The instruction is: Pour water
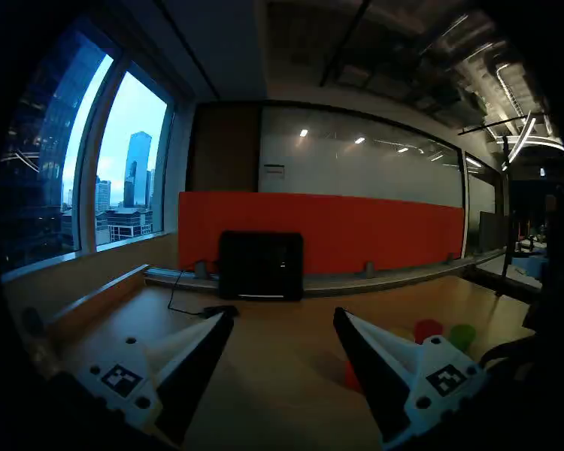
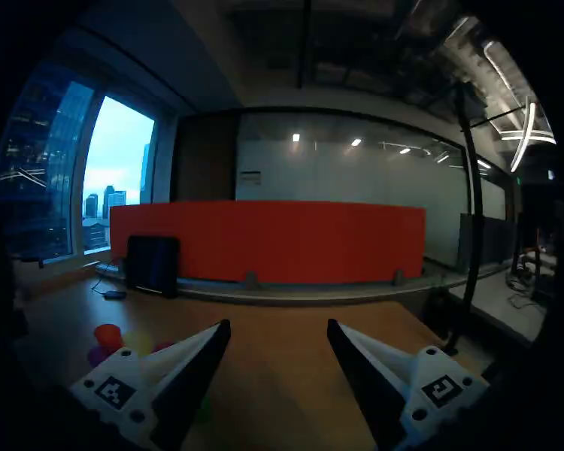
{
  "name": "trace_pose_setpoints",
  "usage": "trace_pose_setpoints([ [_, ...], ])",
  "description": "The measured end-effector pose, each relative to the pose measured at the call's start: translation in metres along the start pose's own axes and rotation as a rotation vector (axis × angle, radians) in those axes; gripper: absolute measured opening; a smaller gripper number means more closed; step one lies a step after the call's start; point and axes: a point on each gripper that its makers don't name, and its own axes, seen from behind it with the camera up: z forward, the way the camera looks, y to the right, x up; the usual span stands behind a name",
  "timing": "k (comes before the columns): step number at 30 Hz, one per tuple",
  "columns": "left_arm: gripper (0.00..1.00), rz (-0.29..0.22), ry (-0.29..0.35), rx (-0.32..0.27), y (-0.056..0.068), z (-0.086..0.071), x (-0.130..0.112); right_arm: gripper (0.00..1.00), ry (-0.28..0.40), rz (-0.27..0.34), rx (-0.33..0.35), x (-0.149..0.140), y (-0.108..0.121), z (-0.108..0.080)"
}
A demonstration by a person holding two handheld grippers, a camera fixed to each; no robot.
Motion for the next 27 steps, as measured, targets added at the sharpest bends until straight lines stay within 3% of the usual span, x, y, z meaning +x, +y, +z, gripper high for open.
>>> trace_pose_setpoints([
  [5,0.99,0.027,0.009,-0.002,0.002,0.006,0.034,0.99,-0.007,0.008,0.026,0.026,0.001,0.001],
  [16,0.99,0.046,0.041,-0.068,0.016,0.015,0.096,0.99,0.017,0.006,0.071,0.074,0.002,0.001],
  [21,0.99,0.062,0.043,-0.092,0.022,0.016,0.108,0.99,0.028,-0.014,0.092,0.083,-0.001,0.001],
  [27,0.99,0.063,0.03,-0.172,0.043,0.017,0.106,0.99,0.02,-0.023,0.152,0.083,-0.011,0.0],
])
